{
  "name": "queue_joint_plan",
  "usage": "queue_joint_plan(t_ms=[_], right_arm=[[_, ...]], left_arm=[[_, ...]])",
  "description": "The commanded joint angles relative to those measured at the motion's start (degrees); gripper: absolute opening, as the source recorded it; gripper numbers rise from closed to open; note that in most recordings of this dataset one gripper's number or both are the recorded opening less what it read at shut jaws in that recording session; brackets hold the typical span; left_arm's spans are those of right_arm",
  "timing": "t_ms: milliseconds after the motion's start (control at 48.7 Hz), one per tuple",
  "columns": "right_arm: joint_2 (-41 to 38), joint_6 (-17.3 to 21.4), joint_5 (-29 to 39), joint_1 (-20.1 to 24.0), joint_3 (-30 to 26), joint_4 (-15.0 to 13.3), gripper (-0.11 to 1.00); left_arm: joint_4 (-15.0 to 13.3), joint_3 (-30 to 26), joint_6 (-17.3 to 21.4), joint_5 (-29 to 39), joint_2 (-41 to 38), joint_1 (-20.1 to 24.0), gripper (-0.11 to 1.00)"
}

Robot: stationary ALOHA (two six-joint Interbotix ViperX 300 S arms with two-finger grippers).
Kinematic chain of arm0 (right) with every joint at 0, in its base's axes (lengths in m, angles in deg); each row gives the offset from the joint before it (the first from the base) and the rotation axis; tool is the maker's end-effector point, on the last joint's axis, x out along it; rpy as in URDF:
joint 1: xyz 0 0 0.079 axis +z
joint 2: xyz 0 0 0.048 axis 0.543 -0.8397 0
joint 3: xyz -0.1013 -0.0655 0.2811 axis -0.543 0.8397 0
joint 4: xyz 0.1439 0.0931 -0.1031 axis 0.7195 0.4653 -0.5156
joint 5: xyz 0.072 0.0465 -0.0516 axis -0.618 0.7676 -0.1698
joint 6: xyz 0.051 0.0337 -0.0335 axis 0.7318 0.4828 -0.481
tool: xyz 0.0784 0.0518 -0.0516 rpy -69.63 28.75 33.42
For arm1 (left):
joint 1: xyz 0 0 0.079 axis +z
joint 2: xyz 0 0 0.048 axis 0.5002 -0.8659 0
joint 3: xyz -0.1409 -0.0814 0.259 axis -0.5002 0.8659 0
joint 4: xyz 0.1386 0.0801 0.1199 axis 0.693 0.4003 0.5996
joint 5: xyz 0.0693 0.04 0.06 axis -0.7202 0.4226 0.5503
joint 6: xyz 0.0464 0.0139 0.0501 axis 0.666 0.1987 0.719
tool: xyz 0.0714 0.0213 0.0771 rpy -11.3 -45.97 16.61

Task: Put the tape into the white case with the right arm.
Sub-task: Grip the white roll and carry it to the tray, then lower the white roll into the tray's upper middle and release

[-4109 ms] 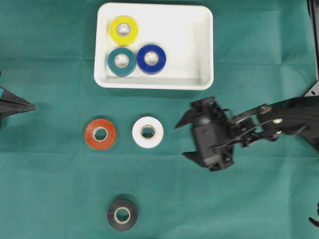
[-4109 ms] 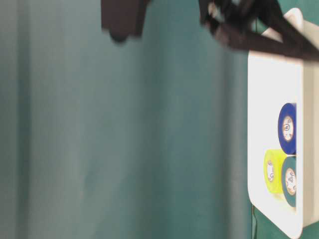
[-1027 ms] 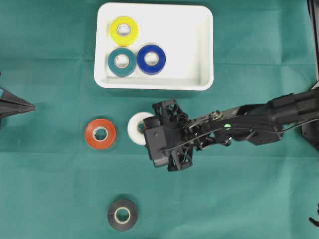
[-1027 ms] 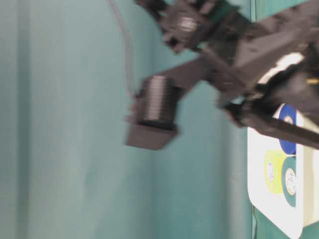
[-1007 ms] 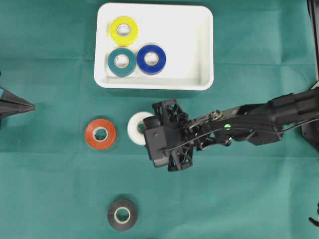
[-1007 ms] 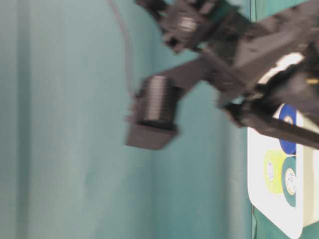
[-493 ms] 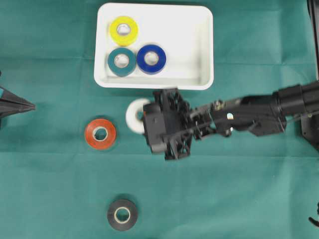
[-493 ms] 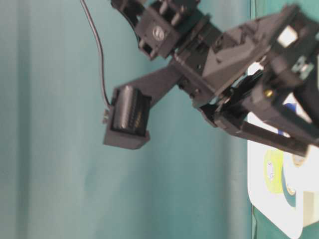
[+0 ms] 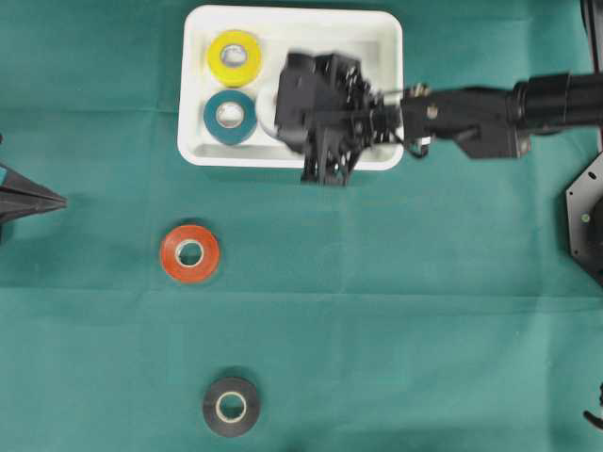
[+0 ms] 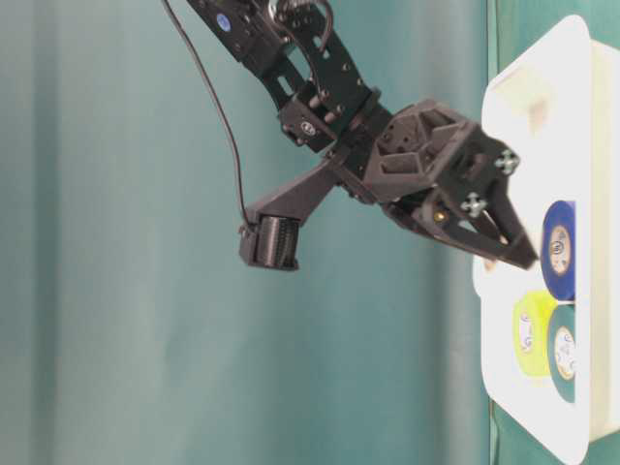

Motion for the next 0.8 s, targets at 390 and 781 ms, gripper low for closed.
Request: queue_joint_plan(t_ms=[390, 781], right_arm=[[1.67, -0.44, -6.33, -7.38, -1.41, -4.57, 0.03], [0.09, -0.18, -7.38, -8.44, -1.32, -5.8, 0.03]], left_arm=[[-0.09, -0.97, 0.0, -0.26, -0.62, 0.09, 0.01], [-0.09, -0.97, 0.0, -0.26, -0.7, 0.09, 0.01]])
